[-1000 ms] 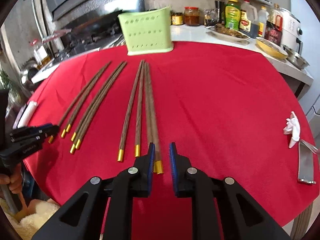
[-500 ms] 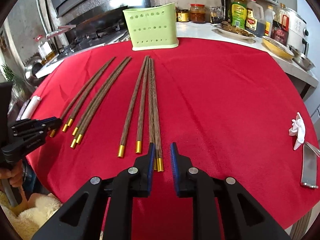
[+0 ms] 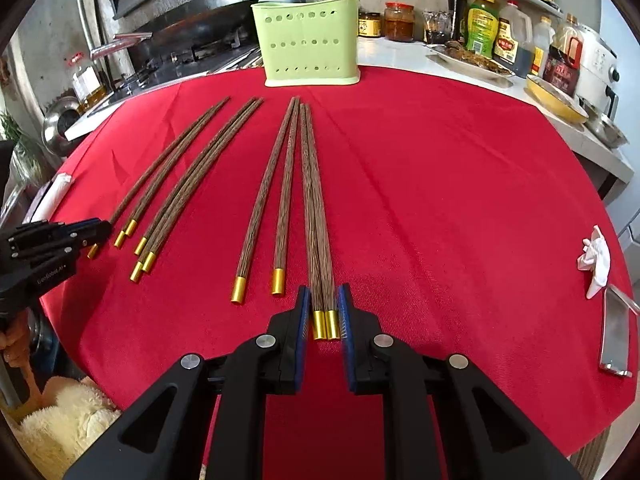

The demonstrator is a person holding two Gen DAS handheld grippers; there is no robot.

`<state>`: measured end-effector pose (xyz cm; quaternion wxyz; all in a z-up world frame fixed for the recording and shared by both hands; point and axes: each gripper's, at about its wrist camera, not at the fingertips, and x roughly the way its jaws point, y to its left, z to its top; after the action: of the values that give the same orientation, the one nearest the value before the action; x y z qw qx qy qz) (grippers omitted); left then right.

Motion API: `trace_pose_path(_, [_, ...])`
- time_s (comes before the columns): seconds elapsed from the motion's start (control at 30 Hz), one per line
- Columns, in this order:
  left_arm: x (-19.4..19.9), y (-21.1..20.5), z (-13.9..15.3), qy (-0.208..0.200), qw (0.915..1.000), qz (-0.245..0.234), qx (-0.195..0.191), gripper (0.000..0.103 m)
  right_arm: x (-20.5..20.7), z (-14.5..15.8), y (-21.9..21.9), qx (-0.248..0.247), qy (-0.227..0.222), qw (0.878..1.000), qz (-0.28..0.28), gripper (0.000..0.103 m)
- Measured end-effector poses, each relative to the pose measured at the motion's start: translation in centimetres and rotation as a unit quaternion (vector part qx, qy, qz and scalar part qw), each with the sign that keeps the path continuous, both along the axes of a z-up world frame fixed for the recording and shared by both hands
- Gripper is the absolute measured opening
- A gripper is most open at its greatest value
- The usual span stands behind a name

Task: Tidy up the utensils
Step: 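Close the left tool on a gold-tipped chopstick while the right tool grips another, then lift the left tool's chopstick toward the green holder while the right tool carries its own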

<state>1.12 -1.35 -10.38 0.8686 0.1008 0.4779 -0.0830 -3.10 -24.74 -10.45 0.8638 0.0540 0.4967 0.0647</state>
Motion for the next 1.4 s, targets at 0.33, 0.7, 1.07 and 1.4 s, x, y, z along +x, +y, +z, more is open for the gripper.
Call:
trace_pose_path(0.33, [0.1, 0.1, 0.1, 0.001, 1.0, 0.003, -0.004, 0.016, 0.1, 0.8, -0.8, 0.013, -0.012, 1.0, -0.007, 0.019])
trace_pose_path(0.7, [0.1, 0.1, 0.0, 0.0, 1.0, 0.004, -0.003, 0.016, 0.6, -0.1, 0.9, -0.039, -0.008, 0.999, 0.01, 0.018])
trace_pose_path(1.07, [-0.7, 0.1, -0.1, -0.015, 0.9998, 0.002, 0.011, 0.016, -1.5, -0.2, 1.6, -0.066, -0.031, 0.997, 0.006, 0.008])
trace_pose_path(1.4, [-1.0, 1.2, 1.4, -0.025, 0.9987, -0.004, -0.044, 0.008, -1.1, 1.4, -0.2, -0.009, -0.049, 0.999, -0.02, 0.007])
